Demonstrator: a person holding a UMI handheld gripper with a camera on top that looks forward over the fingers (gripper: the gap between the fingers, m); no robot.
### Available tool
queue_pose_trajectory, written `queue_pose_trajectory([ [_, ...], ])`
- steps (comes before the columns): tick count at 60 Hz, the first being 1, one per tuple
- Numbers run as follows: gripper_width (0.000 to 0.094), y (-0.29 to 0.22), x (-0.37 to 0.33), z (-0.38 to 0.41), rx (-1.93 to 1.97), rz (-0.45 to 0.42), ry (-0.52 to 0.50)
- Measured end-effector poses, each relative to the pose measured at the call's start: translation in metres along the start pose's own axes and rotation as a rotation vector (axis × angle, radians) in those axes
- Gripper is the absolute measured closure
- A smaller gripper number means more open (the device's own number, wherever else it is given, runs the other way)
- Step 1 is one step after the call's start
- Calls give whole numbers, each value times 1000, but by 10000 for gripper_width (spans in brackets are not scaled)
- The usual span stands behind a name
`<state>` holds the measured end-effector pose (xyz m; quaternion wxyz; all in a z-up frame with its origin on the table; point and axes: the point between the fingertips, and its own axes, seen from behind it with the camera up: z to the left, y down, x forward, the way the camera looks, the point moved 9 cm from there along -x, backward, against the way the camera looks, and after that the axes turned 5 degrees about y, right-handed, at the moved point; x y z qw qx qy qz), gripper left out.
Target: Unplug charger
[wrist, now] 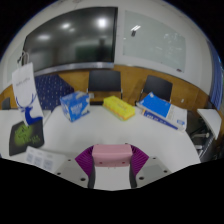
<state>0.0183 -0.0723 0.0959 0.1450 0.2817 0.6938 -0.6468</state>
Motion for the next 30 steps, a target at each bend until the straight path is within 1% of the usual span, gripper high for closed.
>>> queue_pose_trajectory([
  [5,393,24,21,-1,-30,82,-20],
  [10,343,37,34,-3,-46,124,-35],
  [12,281,40,37,-4,-54,137,-35],
  [13,202,40,38,-5,-57,143,-32],
  [16,63,40,38,-9,-60,144,-26],
  [18,108,36,34,-10,-55,136,-26],
  [20,97,30,26,-12,-47,127,-25],
  [22,65,22,16,-14,-34,120,-26],
  [26,79,8,-16,-19,-15,102,-39],
  [30,83,-6,-64,-23,-17,81,-41],
])
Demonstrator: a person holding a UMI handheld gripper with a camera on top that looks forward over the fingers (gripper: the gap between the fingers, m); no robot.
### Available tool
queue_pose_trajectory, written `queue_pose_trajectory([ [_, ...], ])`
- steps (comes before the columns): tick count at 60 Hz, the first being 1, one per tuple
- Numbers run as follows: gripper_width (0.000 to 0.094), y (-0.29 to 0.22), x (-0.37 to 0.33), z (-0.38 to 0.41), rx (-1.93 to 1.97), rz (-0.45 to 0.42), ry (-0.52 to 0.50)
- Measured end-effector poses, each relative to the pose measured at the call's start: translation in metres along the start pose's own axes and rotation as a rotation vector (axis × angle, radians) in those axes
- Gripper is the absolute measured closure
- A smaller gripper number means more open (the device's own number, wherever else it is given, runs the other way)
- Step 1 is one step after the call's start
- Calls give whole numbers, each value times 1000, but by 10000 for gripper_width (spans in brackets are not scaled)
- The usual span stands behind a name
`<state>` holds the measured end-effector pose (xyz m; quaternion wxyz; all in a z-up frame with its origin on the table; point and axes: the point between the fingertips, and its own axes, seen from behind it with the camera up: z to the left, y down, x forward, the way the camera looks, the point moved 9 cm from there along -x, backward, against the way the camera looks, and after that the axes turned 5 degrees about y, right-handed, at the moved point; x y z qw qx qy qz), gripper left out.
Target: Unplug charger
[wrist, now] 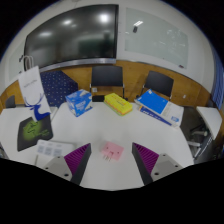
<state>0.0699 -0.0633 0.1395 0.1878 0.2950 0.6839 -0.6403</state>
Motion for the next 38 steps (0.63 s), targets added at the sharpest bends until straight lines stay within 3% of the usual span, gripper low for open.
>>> queue_pose_trajectory([
  [9,84,2,-138,3,4,-16,29],
  [19,81,39,-258,14,-3,-36,77],
  [38,81,81,-323,48,-9,-39,88],
])
